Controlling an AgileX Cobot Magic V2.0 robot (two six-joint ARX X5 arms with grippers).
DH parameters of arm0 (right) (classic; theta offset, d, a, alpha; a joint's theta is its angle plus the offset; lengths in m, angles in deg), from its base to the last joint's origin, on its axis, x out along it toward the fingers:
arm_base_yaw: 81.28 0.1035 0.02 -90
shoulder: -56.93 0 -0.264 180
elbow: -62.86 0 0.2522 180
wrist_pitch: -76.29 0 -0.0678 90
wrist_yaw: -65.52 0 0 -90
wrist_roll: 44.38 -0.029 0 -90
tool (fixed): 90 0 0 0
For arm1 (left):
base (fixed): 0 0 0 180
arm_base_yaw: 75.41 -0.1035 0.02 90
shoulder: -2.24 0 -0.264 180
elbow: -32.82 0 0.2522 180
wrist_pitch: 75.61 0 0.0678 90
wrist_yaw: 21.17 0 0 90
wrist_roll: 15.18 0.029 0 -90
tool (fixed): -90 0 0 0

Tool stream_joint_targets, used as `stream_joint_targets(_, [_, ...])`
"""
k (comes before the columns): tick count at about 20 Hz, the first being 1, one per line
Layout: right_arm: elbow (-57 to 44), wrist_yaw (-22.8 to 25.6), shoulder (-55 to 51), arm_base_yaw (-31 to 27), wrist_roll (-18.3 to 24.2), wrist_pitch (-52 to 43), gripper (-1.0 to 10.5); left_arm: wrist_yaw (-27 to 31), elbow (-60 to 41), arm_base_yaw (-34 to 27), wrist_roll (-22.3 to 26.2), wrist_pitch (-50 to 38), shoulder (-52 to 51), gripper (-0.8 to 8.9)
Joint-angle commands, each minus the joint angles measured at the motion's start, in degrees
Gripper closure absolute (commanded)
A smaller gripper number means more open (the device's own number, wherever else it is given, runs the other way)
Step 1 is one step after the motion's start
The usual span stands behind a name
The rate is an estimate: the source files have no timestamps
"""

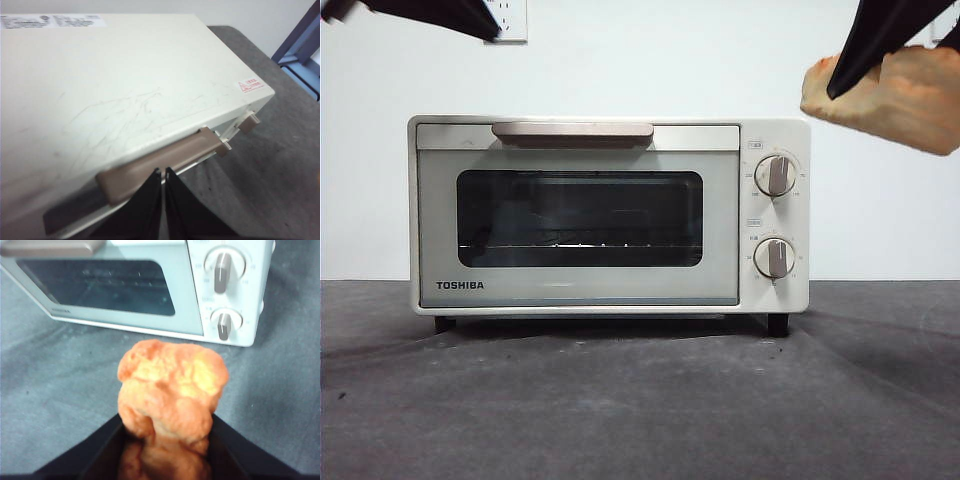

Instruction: The left arm flap open the oven, the right arm pick bread and place it into oven, the left arm flap close the oven

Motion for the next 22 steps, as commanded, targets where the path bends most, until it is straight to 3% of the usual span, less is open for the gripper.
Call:
stream_joint_targets(1, [1.0, 0.1, -0.1, 0.6, 0.7, -0.2, 7.5, 1.4, 3.0, 1.4, 2.7, -1.1, 4.3, 7.95])
stream_joint_targets(8, [1.0, 0.1, -0.1, 0.6, 0.8, -0.3, 7.5, 6.9, 5.2, 5.2, 7.2, -4.2, 11.2, 7.96])
stream_joint_targets(22, [1.0, 0.5, -0.1, 0.6, 0.8, -0.2, 7.5, 8.6, 5.2, 7.8, 8.8, -4.8, 17.5, 7.96])
